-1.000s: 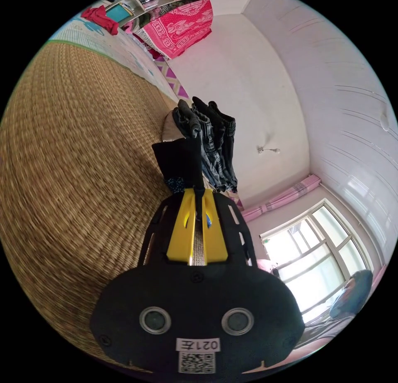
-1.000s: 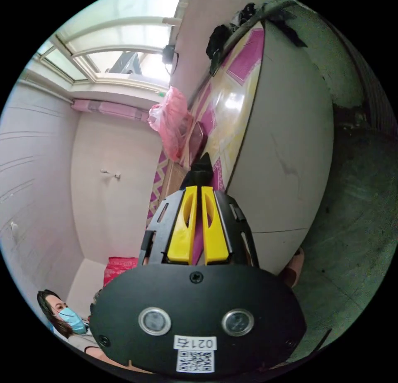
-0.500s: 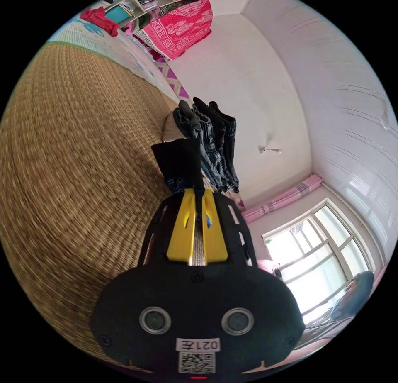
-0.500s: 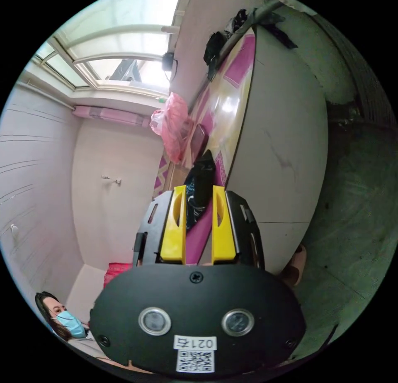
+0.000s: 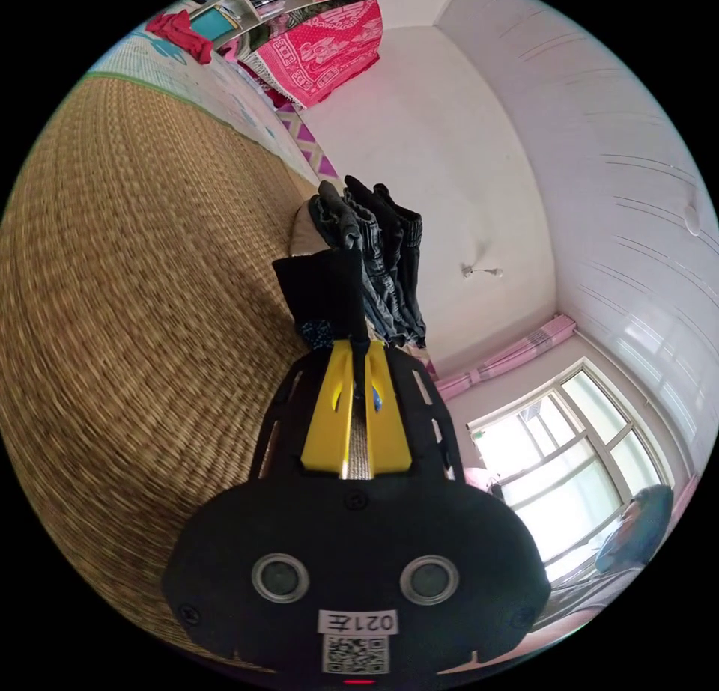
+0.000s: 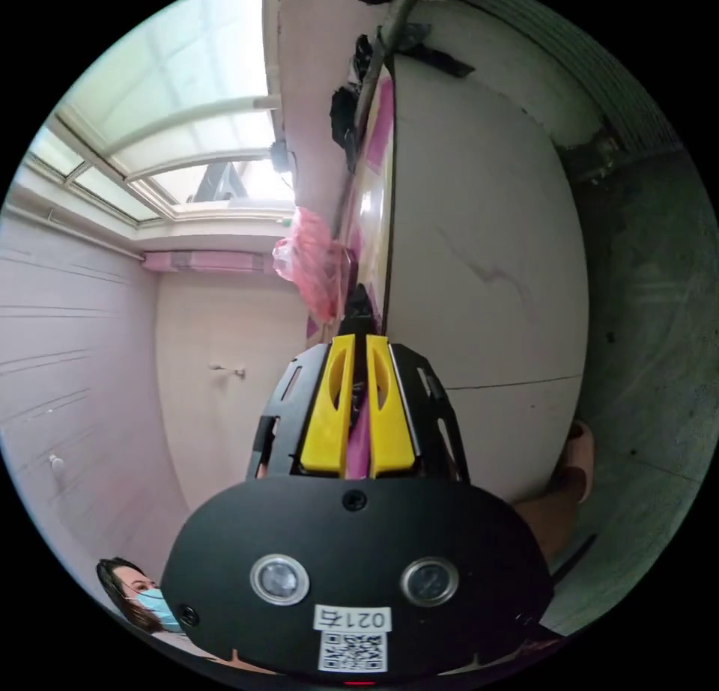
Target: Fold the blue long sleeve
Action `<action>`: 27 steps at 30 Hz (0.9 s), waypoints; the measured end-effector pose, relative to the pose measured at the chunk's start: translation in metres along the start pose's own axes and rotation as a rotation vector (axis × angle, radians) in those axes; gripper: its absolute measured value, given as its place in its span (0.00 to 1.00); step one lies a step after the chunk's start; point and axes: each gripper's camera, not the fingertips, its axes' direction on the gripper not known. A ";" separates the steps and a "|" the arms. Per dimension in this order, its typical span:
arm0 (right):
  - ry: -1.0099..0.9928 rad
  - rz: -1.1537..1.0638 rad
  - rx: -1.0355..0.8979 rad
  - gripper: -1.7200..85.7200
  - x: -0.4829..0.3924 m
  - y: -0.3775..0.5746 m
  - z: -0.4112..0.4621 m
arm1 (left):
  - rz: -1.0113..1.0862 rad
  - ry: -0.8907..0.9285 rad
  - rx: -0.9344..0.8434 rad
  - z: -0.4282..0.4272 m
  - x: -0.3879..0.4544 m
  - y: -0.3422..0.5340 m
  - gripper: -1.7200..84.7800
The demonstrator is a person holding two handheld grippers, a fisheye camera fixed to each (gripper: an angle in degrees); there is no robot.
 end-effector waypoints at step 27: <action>0.310 -0.642 -0.038 0.03 -0.452 -0.032 0.108 | 0.021 0.031 0.026 -0.013 0.006 -0.014 0.01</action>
